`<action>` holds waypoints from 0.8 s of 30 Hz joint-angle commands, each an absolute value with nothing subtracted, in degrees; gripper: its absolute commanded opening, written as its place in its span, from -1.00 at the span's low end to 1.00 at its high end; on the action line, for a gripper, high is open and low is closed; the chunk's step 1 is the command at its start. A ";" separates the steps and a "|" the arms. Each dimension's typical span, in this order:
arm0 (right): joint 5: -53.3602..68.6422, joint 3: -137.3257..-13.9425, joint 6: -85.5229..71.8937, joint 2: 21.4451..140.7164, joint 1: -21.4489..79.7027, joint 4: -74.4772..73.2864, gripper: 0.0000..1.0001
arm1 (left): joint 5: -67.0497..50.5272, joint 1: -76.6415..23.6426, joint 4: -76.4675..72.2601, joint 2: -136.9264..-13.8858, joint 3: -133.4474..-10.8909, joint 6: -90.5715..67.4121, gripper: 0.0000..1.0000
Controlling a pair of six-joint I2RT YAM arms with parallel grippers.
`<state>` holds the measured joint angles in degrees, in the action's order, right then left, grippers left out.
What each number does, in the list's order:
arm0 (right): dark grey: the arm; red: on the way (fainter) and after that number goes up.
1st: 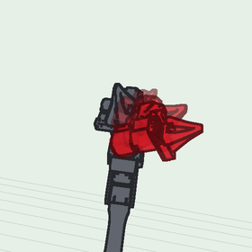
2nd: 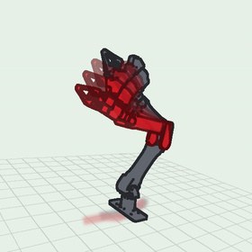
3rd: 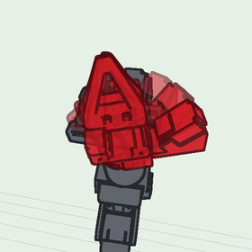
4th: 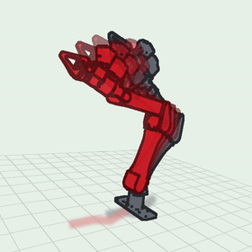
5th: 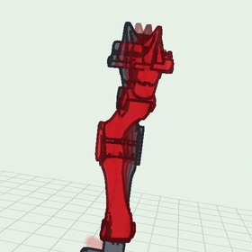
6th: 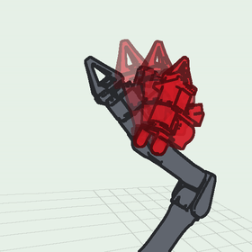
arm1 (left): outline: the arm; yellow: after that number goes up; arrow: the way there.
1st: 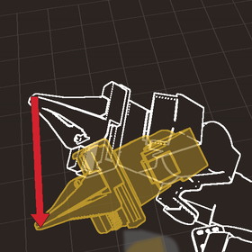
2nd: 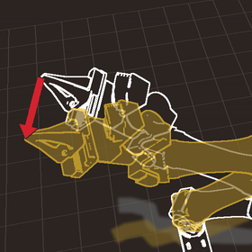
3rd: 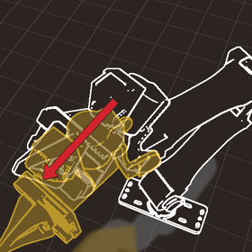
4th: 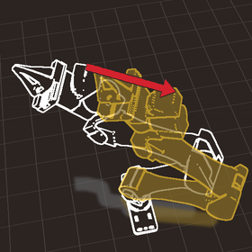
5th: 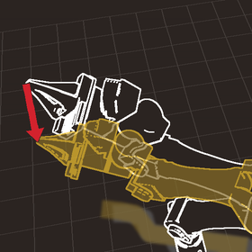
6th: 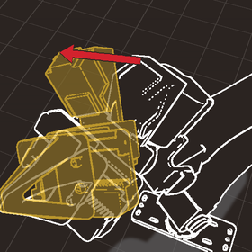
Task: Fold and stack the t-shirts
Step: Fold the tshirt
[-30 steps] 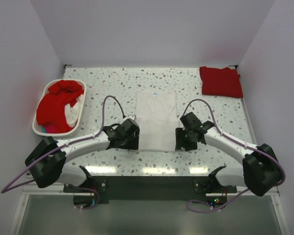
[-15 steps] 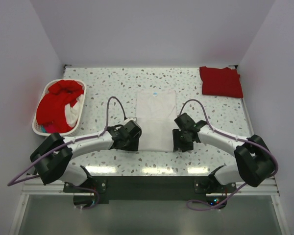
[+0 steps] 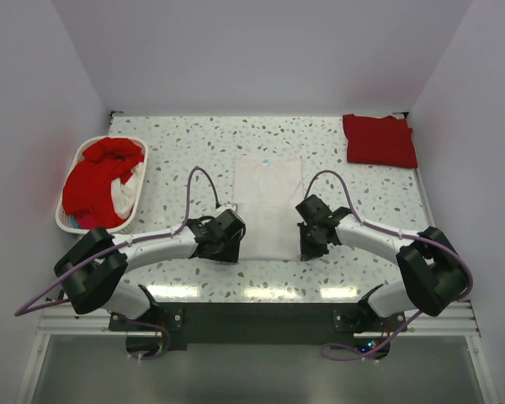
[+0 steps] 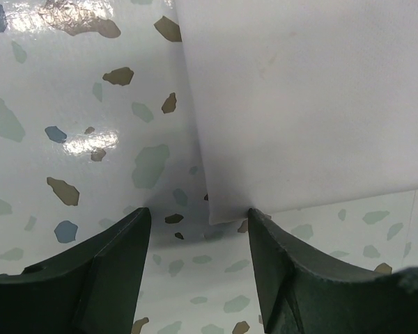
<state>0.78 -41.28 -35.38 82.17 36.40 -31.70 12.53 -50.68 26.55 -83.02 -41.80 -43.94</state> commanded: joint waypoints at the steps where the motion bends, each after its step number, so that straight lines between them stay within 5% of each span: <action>1: -0.88 -39.29 -35.51 83.58 37.00 -30.32 -1.00 | 13.71 -51.24 26.02 -83.50 -43.24 -45.00 0.25; 14: -2.02 -39.55 -34.19 83.85 37.97 -30.76 -1.00 | 13.62 -51.59 25.40 -85.43 -44.03 -45.62 0.17; 24: -2.72 -38.32 -33.75 82.53 38.67 -30.59 -1.00 | 12.74 -51.59 23.21 -86.40 -41.40 -47.02 -0.20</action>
